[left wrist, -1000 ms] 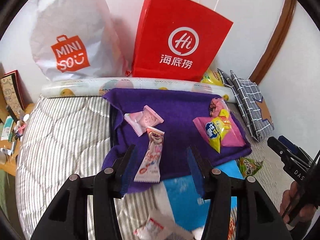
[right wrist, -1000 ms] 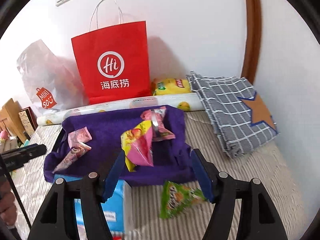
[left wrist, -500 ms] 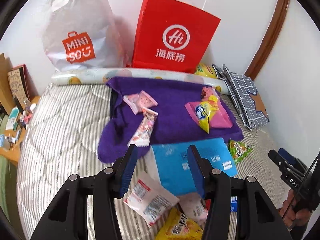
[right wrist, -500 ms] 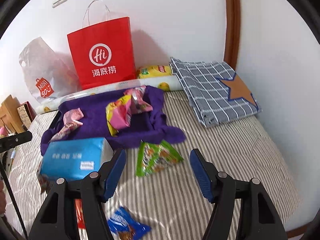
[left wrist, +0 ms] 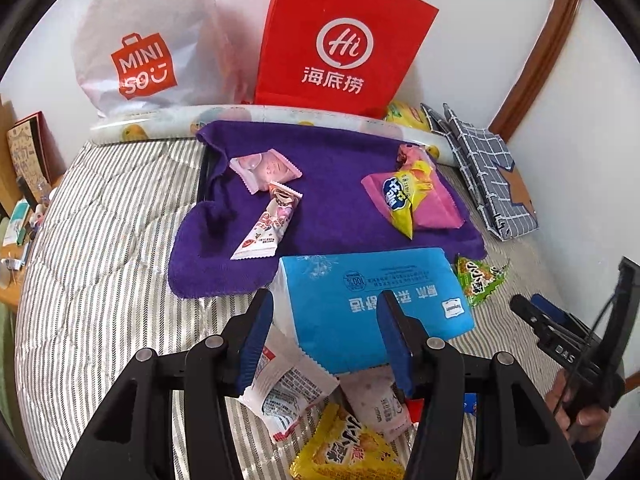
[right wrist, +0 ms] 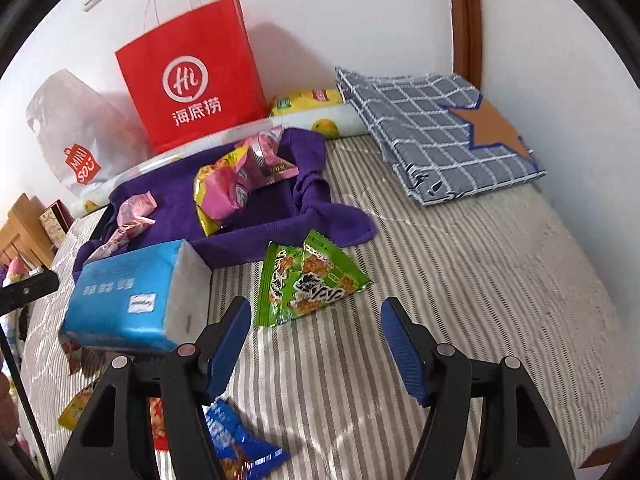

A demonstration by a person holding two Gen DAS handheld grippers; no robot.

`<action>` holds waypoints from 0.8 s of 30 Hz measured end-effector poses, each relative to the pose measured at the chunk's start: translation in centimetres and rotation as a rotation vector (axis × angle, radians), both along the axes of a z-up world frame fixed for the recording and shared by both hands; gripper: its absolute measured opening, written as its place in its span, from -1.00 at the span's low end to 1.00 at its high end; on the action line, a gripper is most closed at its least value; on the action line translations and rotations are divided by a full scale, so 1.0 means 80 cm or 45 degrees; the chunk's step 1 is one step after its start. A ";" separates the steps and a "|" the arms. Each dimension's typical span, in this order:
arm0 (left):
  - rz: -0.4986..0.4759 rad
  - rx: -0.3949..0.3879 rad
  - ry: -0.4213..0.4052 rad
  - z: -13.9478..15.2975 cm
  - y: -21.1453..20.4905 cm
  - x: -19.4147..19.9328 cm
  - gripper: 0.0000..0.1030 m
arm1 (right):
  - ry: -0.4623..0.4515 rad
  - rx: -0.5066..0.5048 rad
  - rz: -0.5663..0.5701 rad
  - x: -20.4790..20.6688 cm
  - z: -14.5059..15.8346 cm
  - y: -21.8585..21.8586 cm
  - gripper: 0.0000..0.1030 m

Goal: Organize snacks
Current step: 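Grasp the green snack bag with the right tool while the left tool moves back, then grasp the white-and-red snack packet with the left tool while the right tool holds the green bag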

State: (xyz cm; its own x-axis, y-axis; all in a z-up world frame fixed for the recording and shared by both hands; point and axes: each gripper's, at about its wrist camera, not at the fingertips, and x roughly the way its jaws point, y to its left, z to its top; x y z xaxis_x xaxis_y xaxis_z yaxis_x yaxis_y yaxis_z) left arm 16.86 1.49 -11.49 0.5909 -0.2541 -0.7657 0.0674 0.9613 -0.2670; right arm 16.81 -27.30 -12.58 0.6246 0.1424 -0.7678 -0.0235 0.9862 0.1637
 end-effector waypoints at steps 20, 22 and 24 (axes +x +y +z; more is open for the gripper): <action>0.023 0.011 0.044 -0.012 0.034 0.012 0.04 | 0.070 0.043 0.039 0.070 -0.044 0.019 -0.03; 0.041 0.014 0.050 -0.012 0.045 0.002 0.04 | 0.048 0.050 0.043 0.065 -0.037 0.019 -0.06; 0.056 0.004 0.060 -0.014 0.055 -0.007 0.04 | 0.011 0.039 0.050 0.057 -0.027 0.022 -0.06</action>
State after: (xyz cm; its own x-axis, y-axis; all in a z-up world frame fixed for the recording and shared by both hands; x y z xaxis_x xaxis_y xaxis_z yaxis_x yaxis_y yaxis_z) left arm 16.29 5.88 -12.59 0.5648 -0.2259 -0.7937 0.0124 0.9640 -0.2656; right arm 21.36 -25.54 -14.72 0.6116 0.1903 -0.7679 -0.0608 0.9791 0.1942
